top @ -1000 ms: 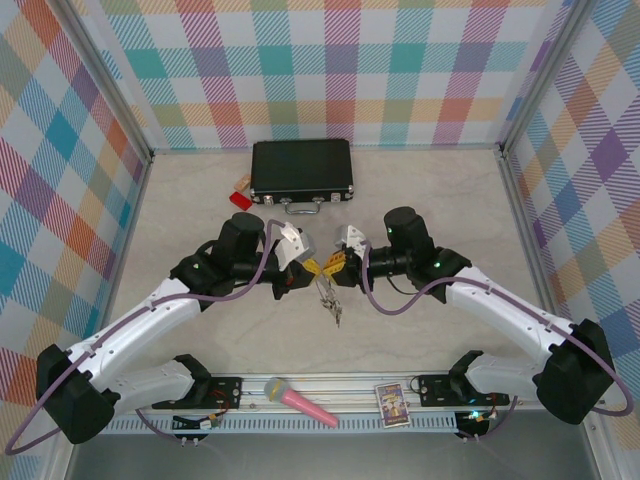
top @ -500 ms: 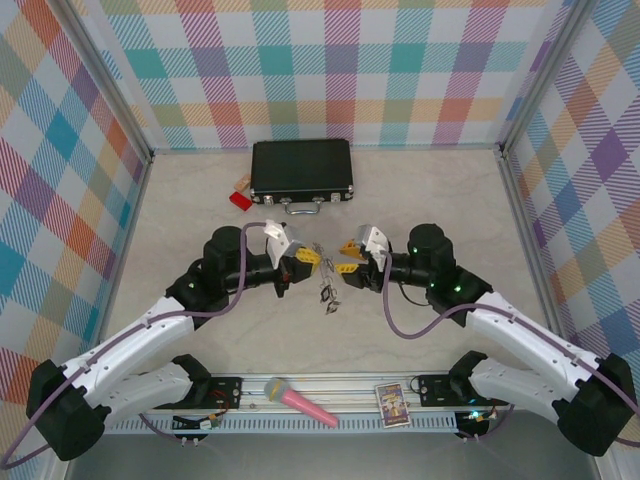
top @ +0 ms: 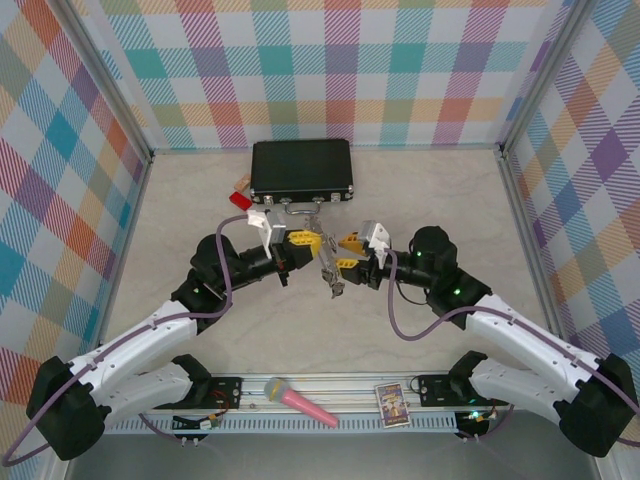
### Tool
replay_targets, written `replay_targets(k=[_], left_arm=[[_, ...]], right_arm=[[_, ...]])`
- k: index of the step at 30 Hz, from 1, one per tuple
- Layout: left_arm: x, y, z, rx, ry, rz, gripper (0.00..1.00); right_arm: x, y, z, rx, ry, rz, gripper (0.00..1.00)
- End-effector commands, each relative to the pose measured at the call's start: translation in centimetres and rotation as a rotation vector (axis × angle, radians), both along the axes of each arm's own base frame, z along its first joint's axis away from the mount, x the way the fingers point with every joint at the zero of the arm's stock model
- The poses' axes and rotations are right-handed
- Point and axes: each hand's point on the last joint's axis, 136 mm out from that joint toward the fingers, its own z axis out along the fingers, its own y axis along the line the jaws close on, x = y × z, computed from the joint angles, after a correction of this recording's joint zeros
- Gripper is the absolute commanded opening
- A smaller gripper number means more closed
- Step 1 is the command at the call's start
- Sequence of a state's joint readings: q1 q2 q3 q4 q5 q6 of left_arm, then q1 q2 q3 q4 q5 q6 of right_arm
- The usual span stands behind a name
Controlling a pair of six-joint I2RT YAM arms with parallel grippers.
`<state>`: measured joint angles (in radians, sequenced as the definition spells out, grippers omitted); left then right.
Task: Put the keys on the keyring
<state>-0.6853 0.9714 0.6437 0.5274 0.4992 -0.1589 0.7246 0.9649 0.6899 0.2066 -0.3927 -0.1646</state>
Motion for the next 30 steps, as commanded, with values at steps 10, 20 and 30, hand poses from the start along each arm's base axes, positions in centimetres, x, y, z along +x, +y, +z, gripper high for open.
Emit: replay_targets(k=[10, 20, 30], left_arm=[[-0.9, -0.4, 1.6, -0.075, -0.041, -0.029, 0.0], [-0.7, -0.8, 1.6, -0.088, -0.034, -0.029, 0.0], [-0.7, -0.6, 2.5, -0.136, -0.035, -0.023, 0.0]], right_arm=[[0.5, 0.7, 2.9, 0.075, -0.073, -0.023, 0.29], [0.0, 0.9, 2.6, 0.069, -0.082, -0.002, 0.1], [-0.6, 1.1, 1.5, 0.049, -0.061, 0.028, 0.02]])
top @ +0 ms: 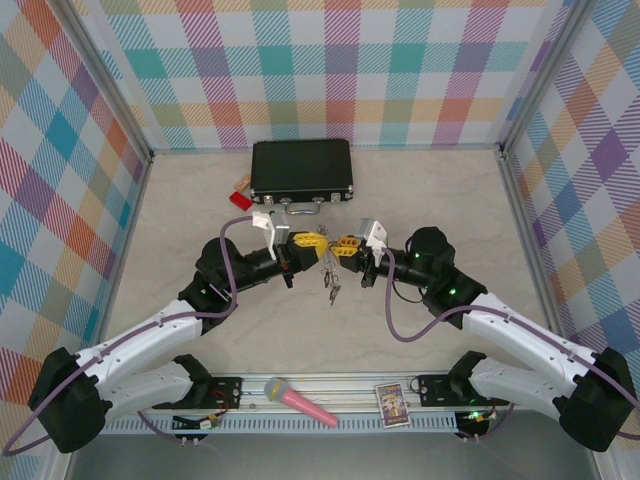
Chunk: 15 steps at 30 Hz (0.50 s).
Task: Put the keys on the keyring
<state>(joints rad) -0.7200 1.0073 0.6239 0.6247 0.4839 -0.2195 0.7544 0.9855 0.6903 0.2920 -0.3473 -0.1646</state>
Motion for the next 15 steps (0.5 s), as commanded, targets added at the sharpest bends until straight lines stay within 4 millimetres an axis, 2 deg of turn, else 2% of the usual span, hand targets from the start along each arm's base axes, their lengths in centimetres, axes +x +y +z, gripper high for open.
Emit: replay_targets(k=[1, 9, 15], left_arm=[[-0.3, 0.3, 2.6, -0.094, -0.059, 0.004, 0.0], [-0.5, 0.3, 3.1, -0.111, -0.061, -0.008, 0.0], [-0.7, 0.5, 2.5, -0.073, -0.068, -0.003, 0.0]], right_arm=[[-1.0, 0.5, 0.1, 0.004, -0.005, 0.051, 0.02], [-1.3, 1.2, -1.1, -0.039, 0.026, 0.082, 0.01], [-1.0, 0.6, -0.6, -0.032, 0.003, 0.037, 0.01]])
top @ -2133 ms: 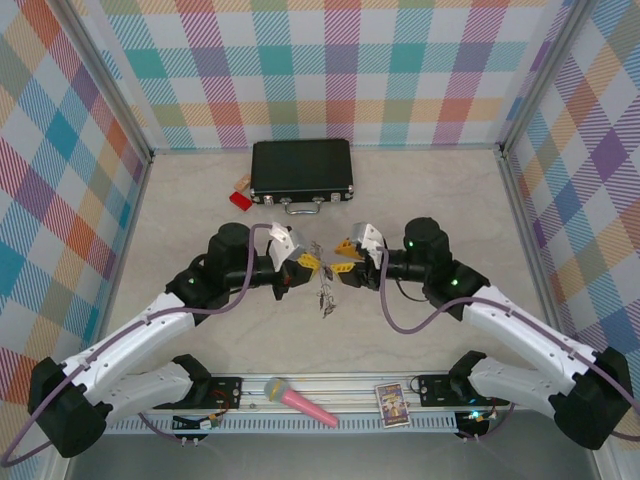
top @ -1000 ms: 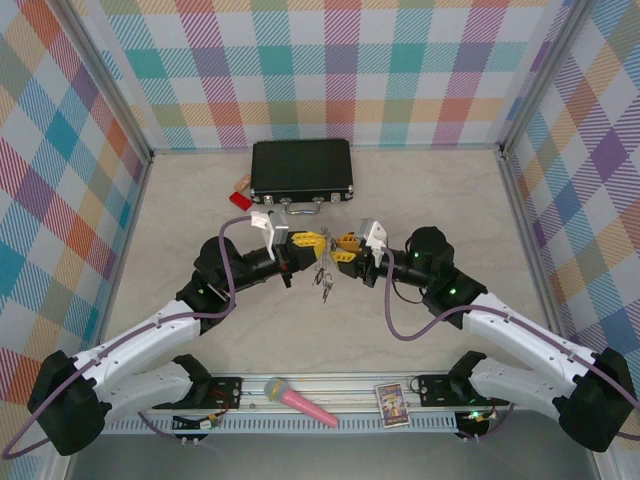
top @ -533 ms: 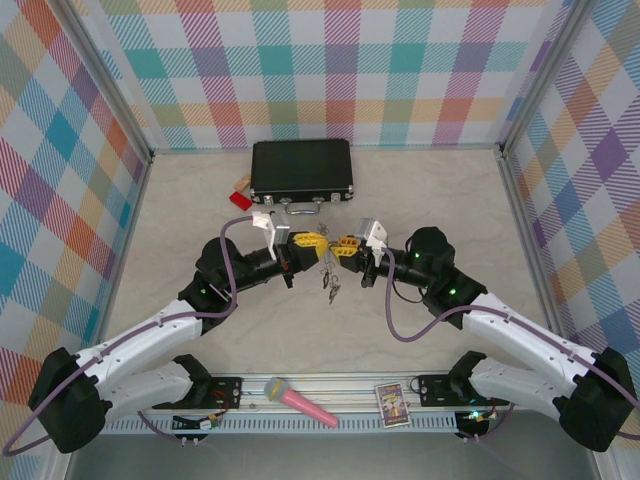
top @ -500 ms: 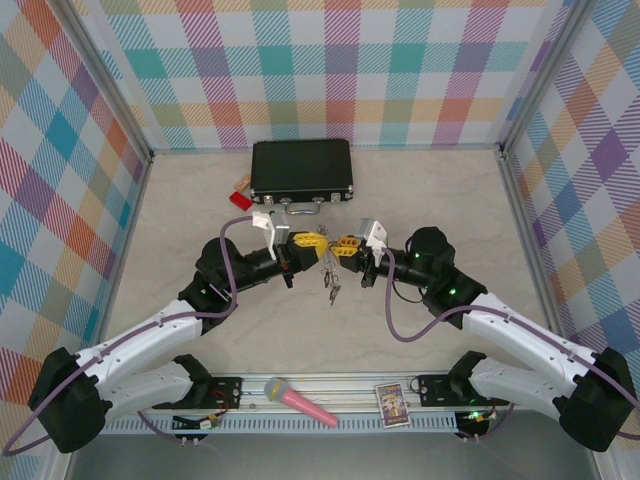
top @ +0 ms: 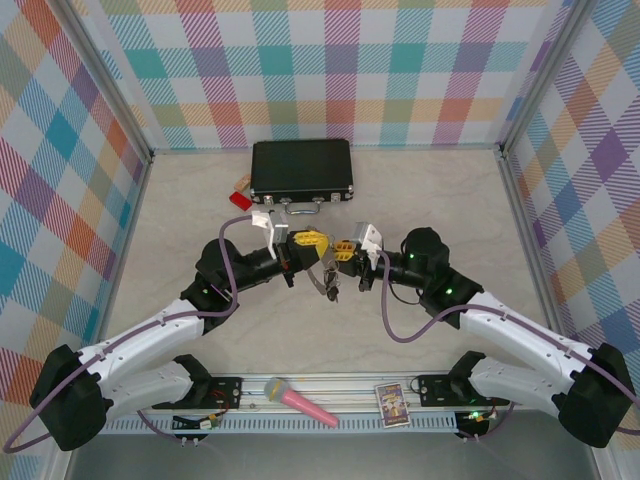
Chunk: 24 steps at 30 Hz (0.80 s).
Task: Put the keys on the keyring
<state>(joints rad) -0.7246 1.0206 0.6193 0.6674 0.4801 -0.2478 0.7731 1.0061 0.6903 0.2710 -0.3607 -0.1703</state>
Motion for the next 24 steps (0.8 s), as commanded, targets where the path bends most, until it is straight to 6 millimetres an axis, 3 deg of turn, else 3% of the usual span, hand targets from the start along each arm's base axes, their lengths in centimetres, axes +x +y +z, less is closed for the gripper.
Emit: replay_targets(k=[1, 11, 24], left_arm=[[-0.7, 0.7, 2.0, -0.034, -0.077, 0.008, 0.0], [-1.2, 1.0, 0.5, 0.043, -0.069, 0.014, 0.0], [-1.7, 0.7, -0.5, 0.101, -0.061, -0.022, 0.0]], right_arm=[[-0.4, -0.3, 0.6, -0.003, -0.03, -0.005, 0.01], [-0.3, -1.6, 1.3, -0.005, -0.065, -0.065, 0.03], [-0.6, -1.3, 1.7, -0.046, -0.063, -0.032, 0.02]])
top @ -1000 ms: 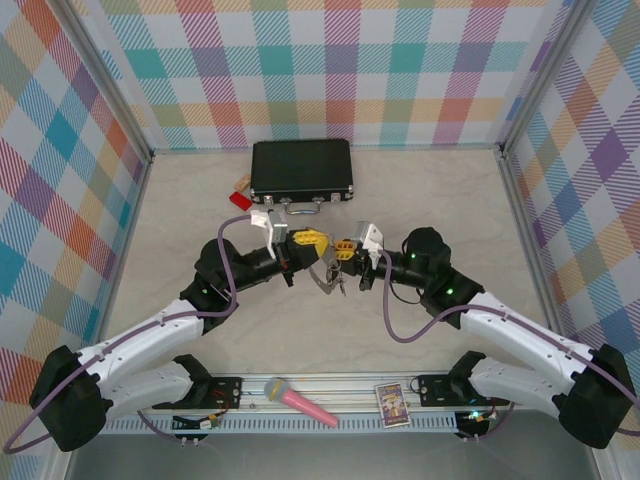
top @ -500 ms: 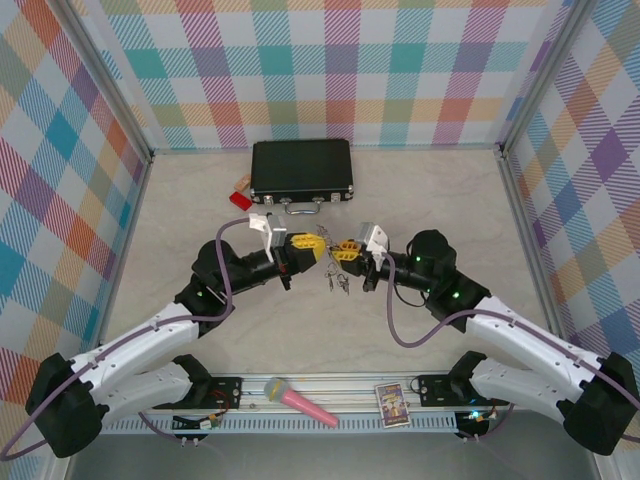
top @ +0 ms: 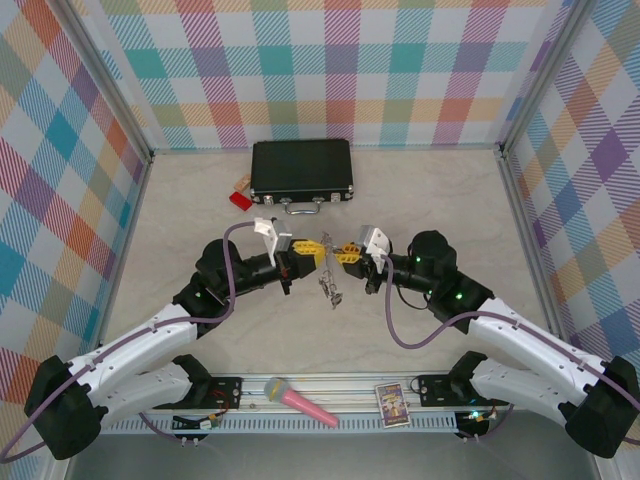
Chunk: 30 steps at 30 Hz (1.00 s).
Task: Put the keys on the keyring
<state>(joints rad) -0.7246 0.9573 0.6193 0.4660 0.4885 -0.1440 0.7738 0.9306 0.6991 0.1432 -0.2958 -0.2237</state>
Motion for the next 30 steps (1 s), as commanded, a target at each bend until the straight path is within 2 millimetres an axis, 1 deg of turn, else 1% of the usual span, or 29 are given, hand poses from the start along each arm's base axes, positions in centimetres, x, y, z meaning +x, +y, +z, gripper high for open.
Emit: replay_targets(k=[1, 11, 17, 21, 22, 23, 24, 25, 27, 30], left_arm=[[-0.9, 0.1, 1.9, -0.024, -0.062, -0.032, 0.0], [-1.1, -0.5, 0.8, 0.033, -0.042, -0.066, 0.0], [-0.9, -0.4, -0.1, 0.088, -0.037, -0.055, 0.0], [-0.4, -0.1, -1.0, 0.139, -0.031, -0.022, 0.0], [-0.2, 0.0, -1.0, 0.141, -0.03, -0.009, 0.06], [-0.1, 0.1, -1.0, 0.14, -0.033, 0.003, 0.19], [0.0, 0.2, -1.0, 0.14, -0.035, 0.013, 0.23], [0.1, 0.3, -1.0, 0.138, -0.037, 0.019, 0.25], [0.3, 0.4, -0.9, 0.135, -0.037, 0.033, 0.36], [0.4, 0.6, -1.0, 0.139, -0.034, 0.05, 0.47]], right_arm=[[-0.4, 0.4, 1.7, 0.003, -0.034, 0.029, 0.02], [-0.5, 0.9, 1.8, -0.021, -0.04, 0.06, 0.02], [-0.2, 0.6, 1.5, -0.034, -0.045, 0.039, 0.02], [-0.2, 0.2, 1.8, -0.032, -0.061, 0.022, 0.02], [-0.2, 0.1, 1.9, -0.032, -0.063, 0.018, 0.03], [-0.1, 0.1, 1.9, -0.034, -0.062, 0.015, 0.03], [0.0, 0.1, 1.7, -0.039, -0.059, 0.01, 0.03], [0.1, 0.1, 1.6, -0.042, -0.056, 0.006, 0.03], [0.3, 0.1, 1.4, -0.053, -0.048, -0.003, 0.03], [0.6, 0.0, 1.1, -0.063, -0.043, -0.02, 0.03]])
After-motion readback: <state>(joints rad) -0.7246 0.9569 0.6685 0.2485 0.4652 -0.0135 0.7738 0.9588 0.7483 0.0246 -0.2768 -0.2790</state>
